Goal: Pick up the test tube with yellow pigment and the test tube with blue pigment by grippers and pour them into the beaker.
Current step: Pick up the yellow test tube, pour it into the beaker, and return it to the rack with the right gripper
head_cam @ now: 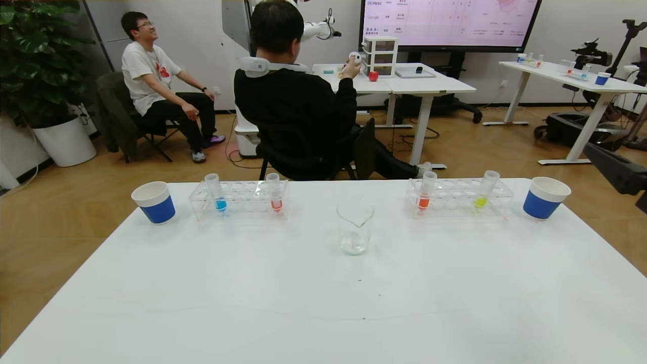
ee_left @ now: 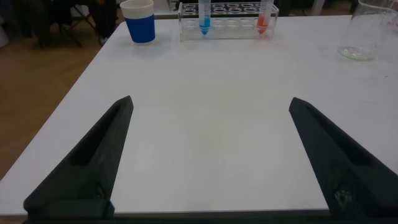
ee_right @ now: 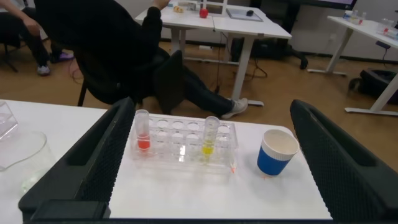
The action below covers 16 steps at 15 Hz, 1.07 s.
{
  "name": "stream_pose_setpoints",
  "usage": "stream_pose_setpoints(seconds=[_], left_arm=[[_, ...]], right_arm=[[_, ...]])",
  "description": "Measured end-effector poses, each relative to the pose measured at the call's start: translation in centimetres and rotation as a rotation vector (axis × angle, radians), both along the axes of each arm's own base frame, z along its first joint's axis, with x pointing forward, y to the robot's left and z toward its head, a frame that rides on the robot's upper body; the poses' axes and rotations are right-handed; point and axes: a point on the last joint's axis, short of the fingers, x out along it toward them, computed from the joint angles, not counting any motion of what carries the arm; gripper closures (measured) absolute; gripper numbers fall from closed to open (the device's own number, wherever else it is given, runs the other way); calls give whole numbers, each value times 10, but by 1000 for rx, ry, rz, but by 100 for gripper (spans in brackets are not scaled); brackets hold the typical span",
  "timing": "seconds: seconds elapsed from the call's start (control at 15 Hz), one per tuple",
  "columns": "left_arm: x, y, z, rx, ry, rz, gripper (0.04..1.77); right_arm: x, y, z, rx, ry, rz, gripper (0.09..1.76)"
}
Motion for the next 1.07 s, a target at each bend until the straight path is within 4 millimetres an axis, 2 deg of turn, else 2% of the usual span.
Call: stream_pose_setpoints(seconds=[0.27, 0.6, 0.87, 1.07], left_arm=[[0, 0, 0, 0, 0, 0, 6], [0, 0, 0, 0, 0, 0, 6], [0, 0, 0, 0, 0, 0, 6], [0, 0, 0, 0, 0, 0, 6]], right_arm=[[69, -5, -25, -2, 7, 1, 11], [135, -21, -81, -6, 35, -12, 11], [165, -31, -127, 44, 93, 15, 11], [174, -35, -153, 72, 161, 60, 11]])
